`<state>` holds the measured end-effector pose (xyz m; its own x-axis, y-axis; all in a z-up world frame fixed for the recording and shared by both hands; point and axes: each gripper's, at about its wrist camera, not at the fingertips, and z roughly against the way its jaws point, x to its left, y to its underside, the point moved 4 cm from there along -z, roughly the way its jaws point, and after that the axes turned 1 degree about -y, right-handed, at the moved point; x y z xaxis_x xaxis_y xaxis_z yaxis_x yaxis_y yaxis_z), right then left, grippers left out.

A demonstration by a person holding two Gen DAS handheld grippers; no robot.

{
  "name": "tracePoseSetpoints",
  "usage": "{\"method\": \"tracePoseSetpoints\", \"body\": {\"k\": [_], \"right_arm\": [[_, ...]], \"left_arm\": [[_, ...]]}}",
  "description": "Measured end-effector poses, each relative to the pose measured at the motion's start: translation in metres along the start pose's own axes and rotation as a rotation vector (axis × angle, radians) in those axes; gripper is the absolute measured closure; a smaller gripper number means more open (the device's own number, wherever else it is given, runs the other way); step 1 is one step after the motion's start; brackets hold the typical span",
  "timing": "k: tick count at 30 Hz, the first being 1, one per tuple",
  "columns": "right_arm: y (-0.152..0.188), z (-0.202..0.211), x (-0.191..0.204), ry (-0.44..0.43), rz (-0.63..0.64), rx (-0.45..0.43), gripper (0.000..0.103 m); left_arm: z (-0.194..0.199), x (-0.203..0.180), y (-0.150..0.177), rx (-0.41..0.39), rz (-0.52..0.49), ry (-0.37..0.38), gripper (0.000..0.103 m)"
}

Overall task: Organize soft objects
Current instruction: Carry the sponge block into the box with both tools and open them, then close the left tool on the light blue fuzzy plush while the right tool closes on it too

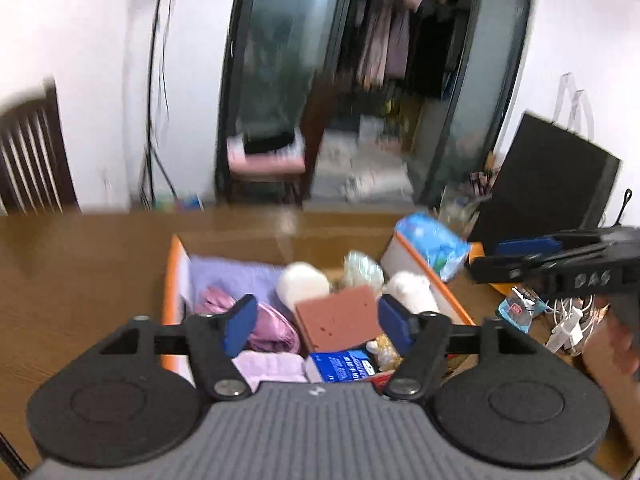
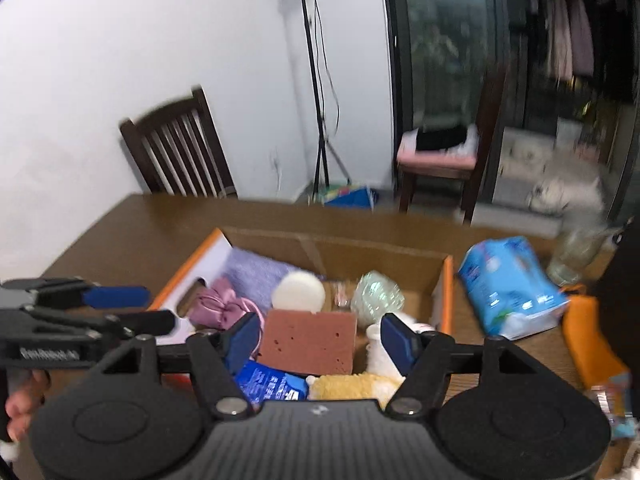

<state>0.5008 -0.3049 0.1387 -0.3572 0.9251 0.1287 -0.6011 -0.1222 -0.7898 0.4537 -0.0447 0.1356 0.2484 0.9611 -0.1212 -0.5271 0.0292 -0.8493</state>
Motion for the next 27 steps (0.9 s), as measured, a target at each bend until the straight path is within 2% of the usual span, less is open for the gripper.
{"method": "tracePoseSetpoints", "body": {"k": [2,4,5,9,13,17,23,27], "right_arm": [[0.019,0.043,0.003,0.03,0.011,-0.112,0.024],[0.053,0.082,0.006,0.033,0.012,-0.24,0.012],[0.071,0.096,0.005,0.034,-0.002,-0.281,0.01],[0.143,0.122,0.007,0.041,-0.086,-0.313,0.01],[0.203,0.123,0.019,-0.035,-0.215,-0.282,0.01],[0.234,0.114,0.039,-0.032,-0.203,-0.264,0.01],[0.248,0.104,0.053,-0.015,-0.138,-0.237,0.01],[0.247,0.095,0.051,-0.02,-0.112,-0.226,0.01]], "left_arm": [[0.04,-0.004,0.019,-0.128,-0.013,-0.067,0.015],[0.079,-0.008,0.051,-0.268,-0.029,-0.115,0.002],[0.094,-0.01,0.066,-0.313,-0.027,-0.135,0.001],[0.127,-0.021,0.115,-0.346,-0.023,-0.182,0.001],[0.137,-0.026,0.161,-0.312,0.037,-0.154,0.0],[0.136,-0.028,0.198,-0.207,0.052,-0.146,0.0],[0.12,-0.035,0.217,-0.14,0.04,-0.168,0.0],[0.106,-0.043,0.215,-0.112,0.042,-0.143,0.0]]}}
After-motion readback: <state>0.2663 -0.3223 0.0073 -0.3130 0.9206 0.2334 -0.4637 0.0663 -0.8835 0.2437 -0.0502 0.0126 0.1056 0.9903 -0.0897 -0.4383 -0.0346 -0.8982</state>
